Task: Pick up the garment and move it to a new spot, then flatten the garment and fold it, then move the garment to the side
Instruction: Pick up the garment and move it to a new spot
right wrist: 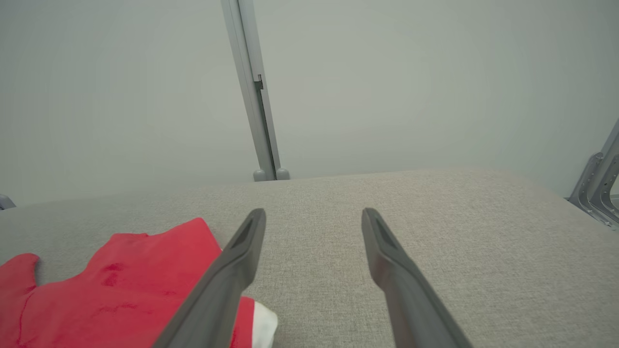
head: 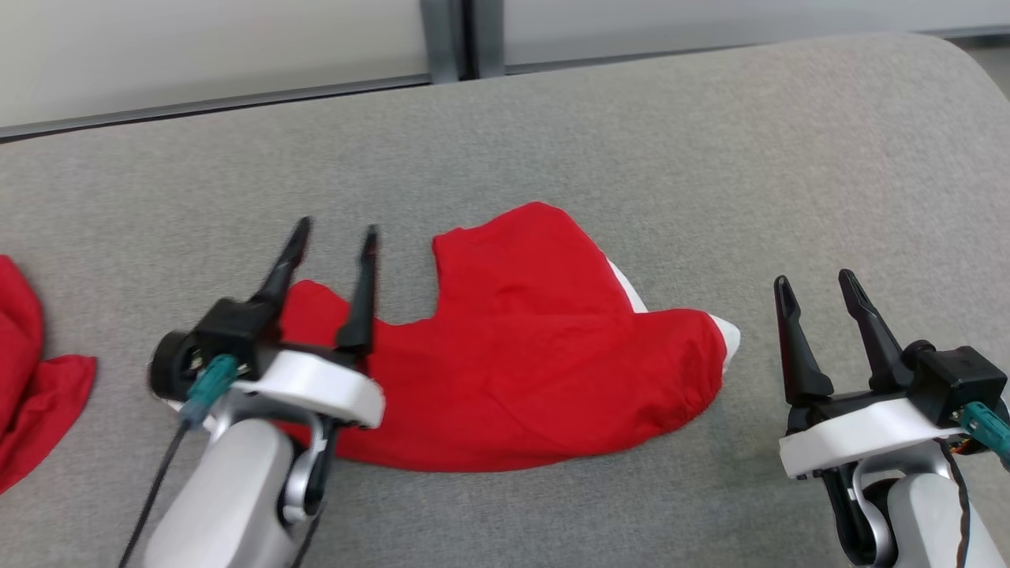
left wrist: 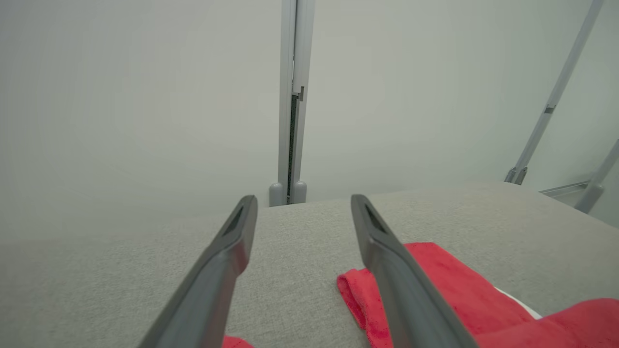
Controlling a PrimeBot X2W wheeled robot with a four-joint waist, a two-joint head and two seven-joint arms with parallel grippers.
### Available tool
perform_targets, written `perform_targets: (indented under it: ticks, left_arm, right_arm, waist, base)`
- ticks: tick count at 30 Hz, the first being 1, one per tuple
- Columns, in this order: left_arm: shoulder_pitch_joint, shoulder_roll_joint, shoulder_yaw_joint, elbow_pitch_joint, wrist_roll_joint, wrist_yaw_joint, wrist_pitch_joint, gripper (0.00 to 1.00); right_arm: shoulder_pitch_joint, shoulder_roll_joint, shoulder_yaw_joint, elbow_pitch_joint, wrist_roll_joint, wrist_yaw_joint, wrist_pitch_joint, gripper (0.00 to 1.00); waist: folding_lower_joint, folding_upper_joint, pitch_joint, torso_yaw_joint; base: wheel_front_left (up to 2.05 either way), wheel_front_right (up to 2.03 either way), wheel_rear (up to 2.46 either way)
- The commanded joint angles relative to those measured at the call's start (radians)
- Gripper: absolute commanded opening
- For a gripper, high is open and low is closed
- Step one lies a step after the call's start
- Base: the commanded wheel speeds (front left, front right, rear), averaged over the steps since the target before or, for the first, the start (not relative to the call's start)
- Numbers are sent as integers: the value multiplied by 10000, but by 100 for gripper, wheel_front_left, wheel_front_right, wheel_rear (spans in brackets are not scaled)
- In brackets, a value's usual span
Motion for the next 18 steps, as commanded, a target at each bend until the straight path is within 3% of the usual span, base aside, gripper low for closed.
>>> perform_targets:
  ticks: [1,7,18]
  left_arm:
    - [476,295,500,-185,-82,168,-44,100]
    - [1484,684,1500,-614,-130,265,-34,100]
    - [3254,941,2301,-933,-205,-441,-38,100]
  right_arm:
    - [222,-97,-73,-149,-10,1,148,100]
    - [571,-163,-101,-393,-29,1,382,100]
    - [1529,-233,-96,-805,38,1,867,100]
  waist:
    - [0,0,-402,455]
    - [0,0,-723,750]
    - [0,0,-1771,943]
  base:
    - [0,0,0]
    - [0,0,0]
    - [0,0,0]
